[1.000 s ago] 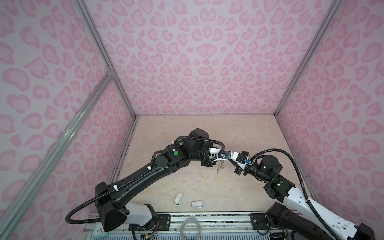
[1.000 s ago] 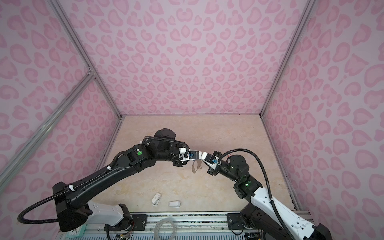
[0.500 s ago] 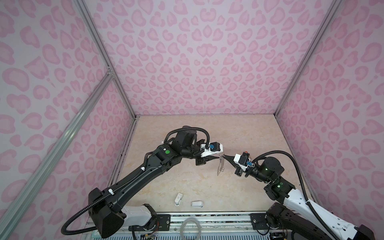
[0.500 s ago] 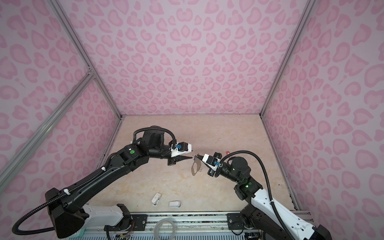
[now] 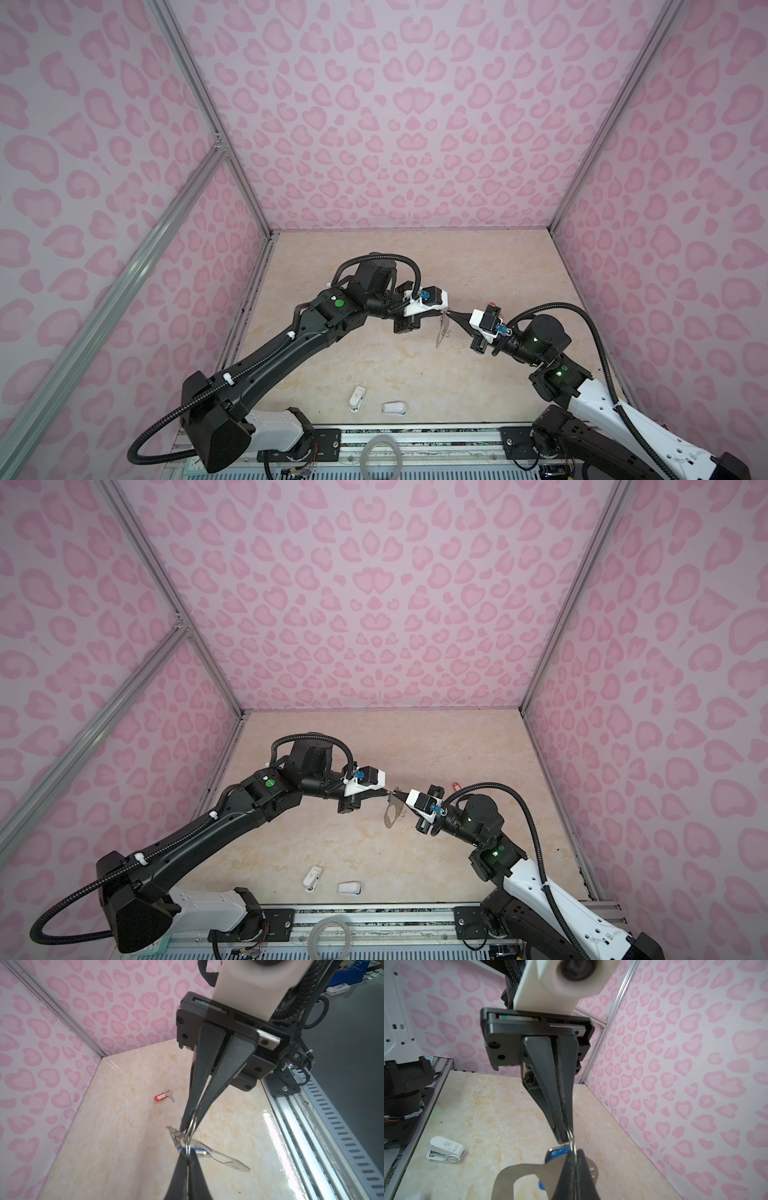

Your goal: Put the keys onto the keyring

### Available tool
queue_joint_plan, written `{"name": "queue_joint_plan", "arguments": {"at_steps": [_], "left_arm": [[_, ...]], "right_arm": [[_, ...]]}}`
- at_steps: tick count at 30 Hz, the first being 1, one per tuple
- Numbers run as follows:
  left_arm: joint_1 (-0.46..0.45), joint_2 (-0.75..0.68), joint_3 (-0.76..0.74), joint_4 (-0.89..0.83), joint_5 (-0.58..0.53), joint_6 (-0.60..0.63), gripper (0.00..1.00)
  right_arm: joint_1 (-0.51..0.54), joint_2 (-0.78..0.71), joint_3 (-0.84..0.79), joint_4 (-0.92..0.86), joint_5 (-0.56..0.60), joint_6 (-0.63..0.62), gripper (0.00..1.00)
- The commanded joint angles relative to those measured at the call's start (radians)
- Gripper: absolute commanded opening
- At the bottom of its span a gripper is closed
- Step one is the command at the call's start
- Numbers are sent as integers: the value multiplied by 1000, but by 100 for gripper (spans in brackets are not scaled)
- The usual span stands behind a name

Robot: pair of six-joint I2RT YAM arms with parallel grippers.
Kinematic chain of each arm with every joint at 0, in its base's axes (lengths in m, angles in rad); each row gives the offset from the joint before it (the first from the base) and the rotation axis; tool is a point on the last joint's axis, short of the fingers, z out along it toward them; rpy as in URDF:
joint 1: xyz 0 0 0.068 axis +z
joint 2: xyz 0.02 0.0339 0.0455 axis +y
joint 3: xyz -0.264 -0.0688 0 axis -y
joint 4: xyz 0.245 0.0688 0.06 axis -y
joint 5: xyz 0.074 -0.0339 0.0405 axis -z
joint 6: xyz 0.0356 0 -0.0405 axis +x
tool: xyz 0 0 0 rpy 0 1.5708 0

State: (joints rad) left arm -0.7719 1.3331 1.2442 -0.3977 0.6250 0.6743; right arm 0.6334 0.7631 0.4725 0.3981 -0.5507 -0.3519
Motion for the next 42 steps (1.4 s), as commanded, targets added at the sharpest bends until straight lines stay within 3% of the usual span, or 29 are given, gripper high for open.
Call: {"name": "queue_joint_plan", "arguments": {"at_steps": [1, 27, 31, 33, 42], "left_arm": [[2, 13, 14, -16, 2, 5, 3], [43, 127, 131, -171, 193, 9, 3], [43, 114, 124, -141, 156, -14, 26], [45, 84, 108, -108, 138, -11, 32], [43, 3, 23, -7, 159, 16, 34]], "right_arm": [[0, -7, -11, 74, -13, 4, 0], [1, 7, -46, 192, -55, 16, 0], [1, 4, -44, 167, -59, 7, 0], [-1, 0, -44, 152, -60, 1, 0], [-8, -13, -46, 135, -65, -1, 0]]}}
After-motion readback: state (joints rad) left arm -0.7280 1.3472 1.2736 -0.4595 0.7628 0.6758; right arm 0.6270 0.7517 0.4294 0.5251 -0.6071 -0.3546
